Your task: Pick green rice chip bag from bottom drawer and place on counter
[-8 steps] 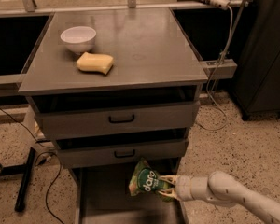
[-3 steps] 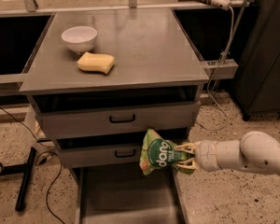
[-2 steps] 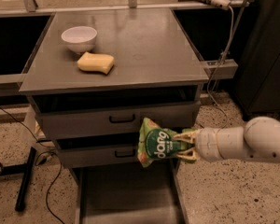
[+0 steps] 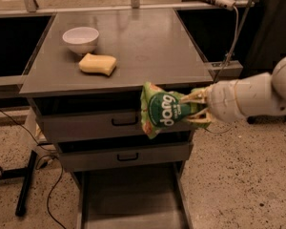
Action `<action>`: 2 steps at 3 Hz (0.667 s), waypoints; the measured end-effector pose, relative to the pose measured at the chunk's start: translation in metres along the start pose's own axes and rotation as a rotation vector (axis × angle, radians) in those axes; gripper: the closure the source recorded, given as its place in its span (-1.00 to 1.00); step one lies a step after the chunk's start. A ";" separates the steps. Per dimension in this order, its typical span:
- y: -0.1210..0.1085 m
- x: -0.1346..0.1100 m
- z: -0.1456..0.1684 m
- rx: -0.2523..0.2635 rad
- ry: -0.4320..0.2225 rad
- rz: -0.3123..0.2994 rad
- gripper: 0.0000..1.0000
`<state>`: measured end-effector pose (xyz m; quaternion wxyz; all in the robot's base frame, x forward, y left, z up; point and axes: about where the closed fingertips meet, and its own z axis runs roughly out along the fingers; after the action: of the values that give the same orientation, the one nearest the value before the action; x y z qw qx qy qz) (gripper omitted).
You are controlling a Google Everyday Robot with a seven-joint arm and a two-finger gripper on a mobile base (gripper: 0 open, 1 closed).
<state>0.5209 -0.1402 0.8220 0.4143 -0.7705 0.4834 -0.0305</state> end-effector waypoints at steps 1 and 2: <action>-0.053 -0.013 -0.047 0.035 -0.004 -0.038 1.00; -0.070 -0.007 -0.062 0.073 -0.065 -0.036 1.00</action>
Offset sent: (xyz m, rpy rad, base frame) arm 0.0290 -0.0383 0.0994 0.1531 -0.0703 0.0660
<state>0.5400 -0.1588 0.9121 0.4571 -0.7640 0.4544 -0.0306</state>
